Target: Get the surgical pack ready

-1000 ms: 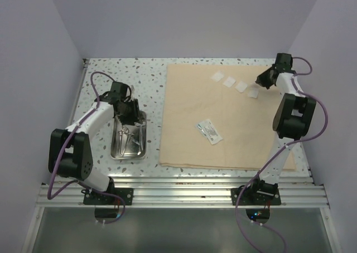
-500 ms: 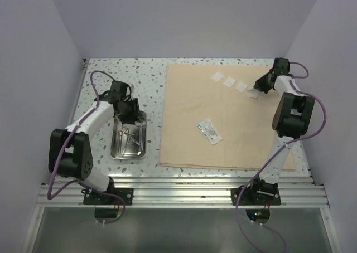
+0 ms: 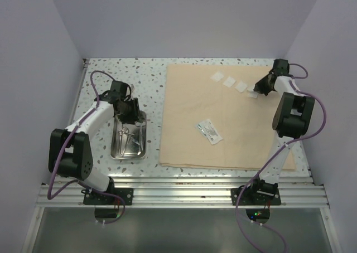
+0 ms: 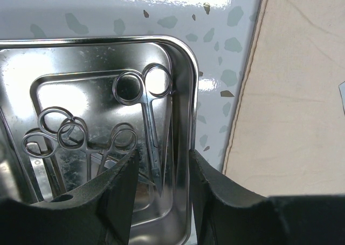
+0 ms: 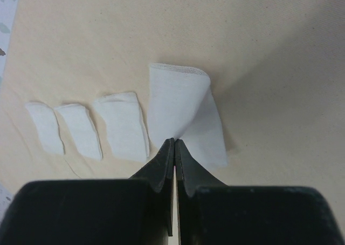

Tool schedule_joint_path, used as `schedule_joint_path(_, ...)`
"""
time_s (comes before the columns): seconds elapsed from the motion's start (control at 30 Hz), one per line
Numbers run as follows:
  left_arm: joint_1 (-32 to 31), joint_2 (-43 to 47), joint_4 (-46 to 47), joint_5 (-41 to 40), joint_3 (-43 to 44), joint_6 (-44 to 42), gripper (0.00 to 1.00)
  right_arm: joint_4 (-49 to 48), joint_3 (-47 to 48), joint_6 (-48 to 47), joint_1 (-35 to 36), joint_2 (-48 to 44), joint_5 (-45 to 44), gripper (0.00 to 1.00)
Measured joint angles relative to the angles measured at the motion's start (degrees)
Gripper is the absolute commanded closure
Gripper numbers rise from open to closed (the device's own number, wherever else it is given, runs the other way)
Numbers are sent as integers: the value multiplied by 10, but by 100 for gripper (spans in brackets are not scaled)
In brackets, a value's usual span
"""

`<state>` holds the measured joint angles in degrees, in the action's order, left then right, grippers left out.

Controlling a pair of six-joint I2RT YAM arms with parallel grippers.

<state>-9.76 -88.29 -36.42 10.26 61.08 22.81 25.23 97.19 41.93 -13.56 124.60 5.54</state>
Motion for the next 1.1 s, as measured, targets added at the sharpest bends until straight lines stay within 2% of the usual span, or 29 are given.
schedule_joint_path(0.47,0,0,0,0,0,0,54,13,-16,-32,-21,0,5,100)
schedule_joint_path(1.1,0,0,0,1,0,0,54,10,-22,-56,-37,17,87,99)
